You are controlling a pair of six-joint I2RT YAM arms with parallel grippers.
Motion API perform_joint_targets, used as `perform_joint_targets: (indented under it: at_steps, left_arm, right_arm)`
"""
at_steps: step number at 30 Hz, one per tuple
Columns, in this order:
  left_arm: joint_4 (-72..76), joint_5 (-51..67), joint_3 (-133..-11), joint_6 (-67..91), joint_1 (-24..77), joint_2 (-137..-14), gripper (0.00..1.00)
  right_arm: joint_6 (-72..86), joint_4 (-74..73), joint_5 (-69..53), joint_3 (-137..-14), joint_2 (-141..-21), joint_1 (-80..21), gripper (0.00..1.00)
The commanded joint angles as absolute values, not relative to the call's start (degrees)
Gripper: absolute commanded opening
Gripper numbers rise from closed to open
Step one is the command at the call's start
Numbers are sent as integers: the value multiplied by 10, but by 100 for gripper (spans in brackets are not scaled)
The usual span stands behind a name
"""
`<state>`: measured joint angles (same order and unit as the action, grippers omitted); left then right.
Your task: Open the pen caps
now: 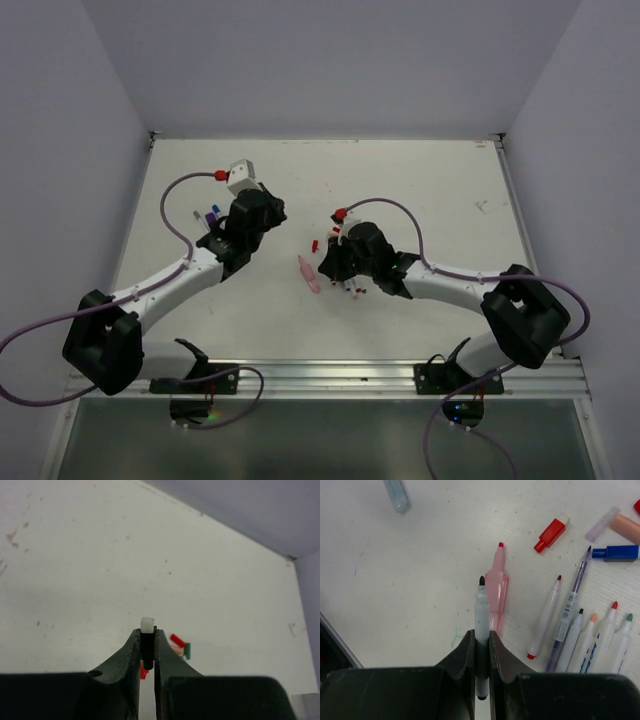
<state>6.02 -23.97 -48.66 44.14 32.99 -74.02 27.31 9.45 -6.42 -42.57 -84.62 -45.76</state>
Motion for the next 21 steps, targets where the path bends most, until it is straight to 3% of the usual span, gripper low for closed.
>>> perform_joint_targets:
  at_steps: [1, 14, 21]
  left_arm:
    - [-73, -228, -514, 457, 327, -767, 6]
    - [-120, -143, -497, 462, 267, -853, 8]
    - [-110, -103, -504, 462, 262, -883, 9]
  right_arm:
    - [258, 62, -13, -470, -868, -476, 0]
    - [265, 20, -1, -591, -1031, -544, 3]
    - [292, 2, 102, -590, -1047, -543, 3]
